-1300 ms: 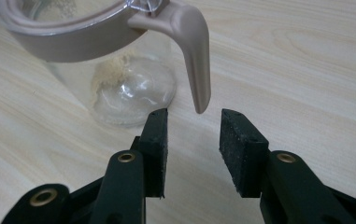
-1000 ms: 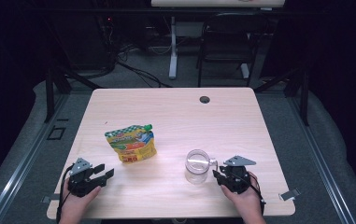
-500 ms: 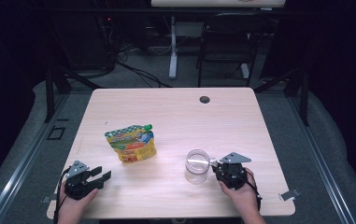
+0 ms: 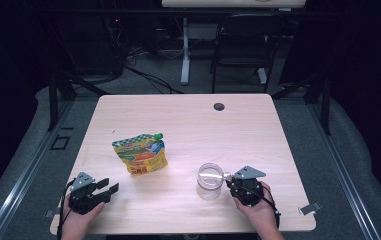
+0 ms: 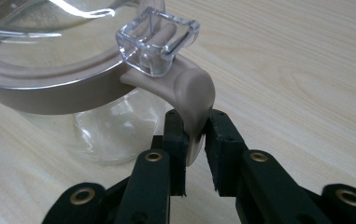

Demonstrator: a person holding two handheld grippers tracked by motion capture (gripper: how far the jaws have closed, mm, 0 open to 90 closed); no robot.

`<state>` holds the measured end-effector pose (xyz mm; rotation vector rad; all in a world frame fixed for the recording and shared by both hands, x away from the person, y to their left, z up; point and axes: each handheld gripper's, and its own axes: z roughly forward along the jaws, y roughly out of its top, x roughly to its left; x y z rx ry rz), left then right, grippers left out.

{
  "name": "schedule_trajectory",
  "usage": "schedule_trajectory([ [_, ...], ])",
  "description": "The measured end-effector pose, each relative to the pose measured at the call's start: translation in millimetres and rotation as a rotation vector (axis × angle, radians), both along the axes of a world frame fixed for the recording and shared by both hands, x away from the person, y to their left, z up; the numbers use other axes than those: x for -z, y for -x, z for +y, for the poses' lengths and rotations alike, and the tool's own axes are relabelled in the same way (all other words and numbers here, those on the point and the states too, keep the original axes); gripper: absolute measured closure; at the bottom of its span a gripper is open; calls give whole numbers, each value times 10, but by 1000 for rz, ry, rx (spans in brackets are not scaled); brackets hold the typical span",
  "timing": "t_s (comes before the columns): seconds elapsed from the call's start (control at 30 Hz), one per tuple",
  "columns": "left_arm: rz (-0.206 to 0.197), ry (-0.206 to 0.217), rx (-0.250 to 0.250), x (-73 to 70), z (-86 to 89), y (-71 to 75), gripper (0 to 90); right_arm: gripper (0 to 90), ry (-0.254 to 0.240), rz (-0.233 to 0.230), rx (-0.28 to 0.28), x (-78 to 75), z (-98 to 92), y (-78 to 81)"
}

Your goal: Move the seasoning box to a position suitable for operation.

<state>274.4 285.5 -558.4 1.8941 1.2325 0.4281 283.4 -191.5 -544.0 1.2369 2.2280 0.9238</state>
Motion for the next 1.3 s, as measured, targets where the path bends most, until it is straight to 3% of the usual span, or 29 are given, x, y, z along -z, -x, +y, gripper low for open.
schedule_trajectory([
  [0.37, 6, 16, 32, -4, -59, 10, 538, 799, 2, 2, -79, -3, 8, 97],
  [0.57, 6, 10, 66, -21, -131, 27, 567, 818, -45, 17, -87, 11, -25, 14],
  [0.83, -2, 10, 125, -71, -280, 65, 583, 787, -74, 37, -103, -8, -24, 76],
  [0.93, -5, 19, 136, -94, -328, 71, 583, 757, -105, 42, -92, -40, -68, 128],
  [1.13, 2, 36, 160, -149, -418, 64, 604, 741, -113, 38, -67, -179, -161, 242],
  [1.3, 21, 35, 192, -212, -521, 37, 634, 726, -129, 77, -17, -306, -221, 252],
])
